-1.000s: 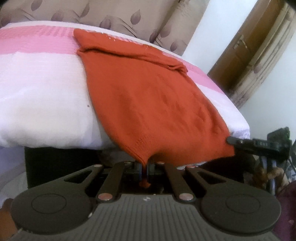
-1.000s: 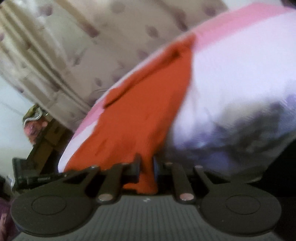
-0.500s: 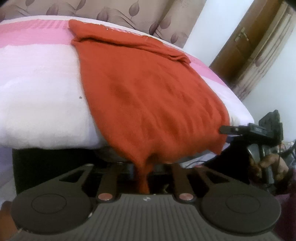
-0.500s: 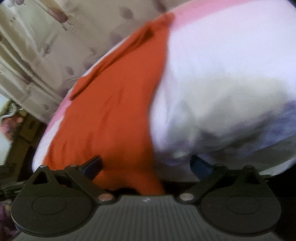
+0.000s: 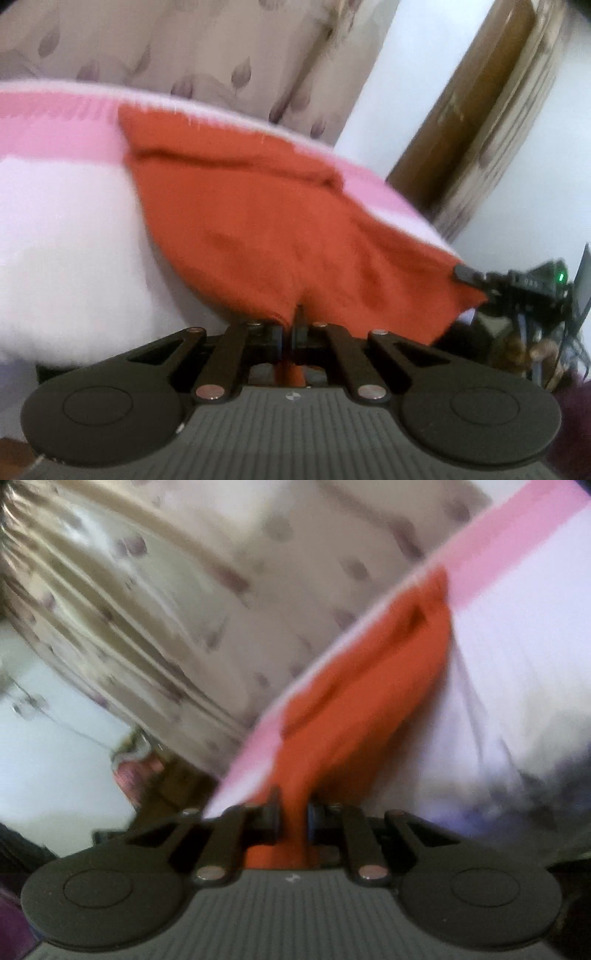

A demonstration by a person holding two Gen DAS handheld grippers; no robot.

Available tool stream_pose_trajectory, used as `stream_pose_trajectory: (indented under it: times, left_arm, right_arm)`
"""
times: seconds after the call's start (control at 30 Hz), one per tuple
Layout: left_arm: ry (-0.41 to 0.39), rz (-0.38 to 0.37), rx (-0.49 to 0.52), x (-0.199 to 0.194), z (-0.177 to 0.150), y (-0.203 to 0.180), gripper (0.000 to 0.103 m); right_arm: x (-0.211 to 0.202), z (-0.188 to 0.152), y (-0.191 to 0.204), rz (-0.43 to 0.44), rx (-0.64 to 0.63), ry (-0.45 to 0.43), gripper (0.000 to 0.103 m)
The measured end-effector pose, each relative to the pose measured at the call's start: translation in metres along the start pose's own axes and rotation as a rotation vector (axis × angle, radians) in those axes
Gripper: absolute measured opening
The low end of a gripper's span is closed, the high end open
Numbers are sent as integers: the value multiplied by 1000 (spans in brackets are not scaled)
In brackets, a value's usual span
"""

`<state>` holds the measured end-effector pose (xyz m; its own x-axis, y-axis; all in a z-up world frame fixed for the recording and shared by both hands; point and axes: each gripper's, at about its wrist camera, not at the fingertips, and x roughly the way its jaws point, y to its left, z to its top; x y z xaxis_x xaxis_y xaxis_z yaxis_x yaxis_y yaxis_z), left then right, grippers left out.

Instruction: Fold small clothes

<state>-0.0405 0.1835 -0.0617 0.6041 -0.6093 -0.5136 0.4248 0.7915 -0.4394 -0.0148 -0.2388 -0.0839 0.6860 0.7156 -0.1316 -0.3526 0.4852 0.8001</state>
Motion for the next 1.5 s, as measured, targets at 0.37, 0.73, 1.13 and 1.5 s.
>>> stream_pose_trajectory:
  times: [0.37,0.73,1.13,1.5]
  left_arm:
    - [-161,-40,-62,-10,42,-8,3]
    - [-295,-16,-141,26,122,19,3]
    - [-320,90,-254,112,186,70,3]
    - [-272,159,-326,169,202,115,3]
  right_arm:
    - [18,51,23,81,-7,-115,13]
    - [68,139,16,79,-48,-176,13]
    - [152,209,-57,-39,72,-223,13]
    - [198,225,-96,-179,12,-168,13]
